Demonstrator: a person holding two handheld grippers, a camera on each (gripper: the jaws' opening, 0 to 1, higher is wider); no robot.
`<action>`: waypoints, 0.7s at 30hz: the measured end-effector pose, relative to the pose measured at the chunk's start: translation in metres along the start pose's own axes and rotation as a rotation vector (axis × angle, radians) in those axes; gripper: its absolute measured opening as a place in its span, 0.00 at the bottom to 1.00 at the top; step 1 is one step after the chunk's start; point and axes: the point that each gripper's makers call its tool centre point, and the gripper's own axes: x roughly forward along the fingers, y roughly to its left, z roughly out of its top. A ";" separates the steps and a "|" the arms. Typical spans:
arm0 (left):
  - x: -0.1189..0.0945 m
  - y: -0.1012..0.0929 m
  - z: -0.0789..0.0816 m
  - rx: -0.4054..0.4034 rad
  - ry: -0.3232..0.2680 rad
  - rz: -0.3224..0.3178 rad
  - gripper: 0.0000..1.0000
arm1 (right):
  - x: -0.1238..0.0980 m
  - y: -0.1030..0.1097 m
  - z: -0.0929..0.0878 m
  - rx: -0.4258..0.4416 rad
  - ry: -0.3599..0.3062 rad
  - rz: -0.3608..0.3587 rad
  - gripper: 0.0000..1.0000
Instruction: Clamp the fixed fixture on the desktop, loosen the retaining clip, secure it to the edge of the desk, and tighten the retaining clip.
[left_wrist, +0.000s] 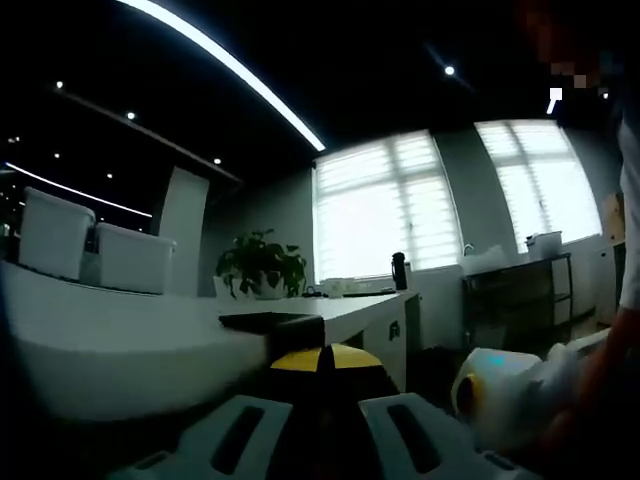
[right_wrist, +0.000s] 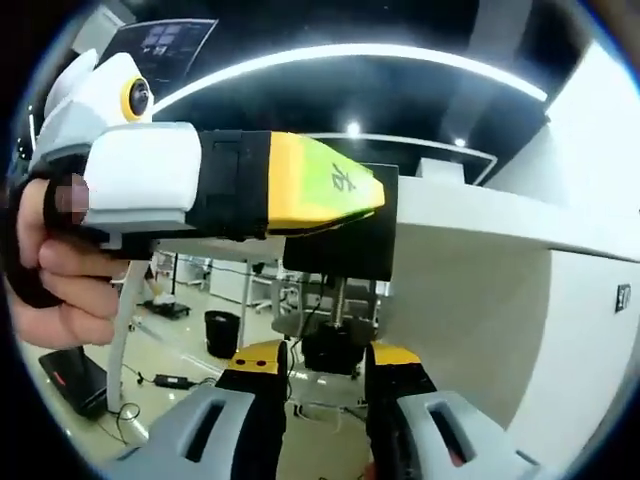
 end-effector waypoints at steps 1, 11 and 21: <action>0.000 0.000 0.000 -0.002 0.000 0.001 0.02 | 0.000 -0.001 0.000 0.000 -0.001 -0.002 0.28; -0.002 0.001 0.001 0.000 -0.001 0.002 0.02 | 0.007 -0.002 0.004 -0.014 -0.027 0.055 0.24; -0.002 0.001 0.003 -0.004 -0.006 0.003 0.02 | 0.005 0.010 0.006 -0.007 -0.058 0.460 0.24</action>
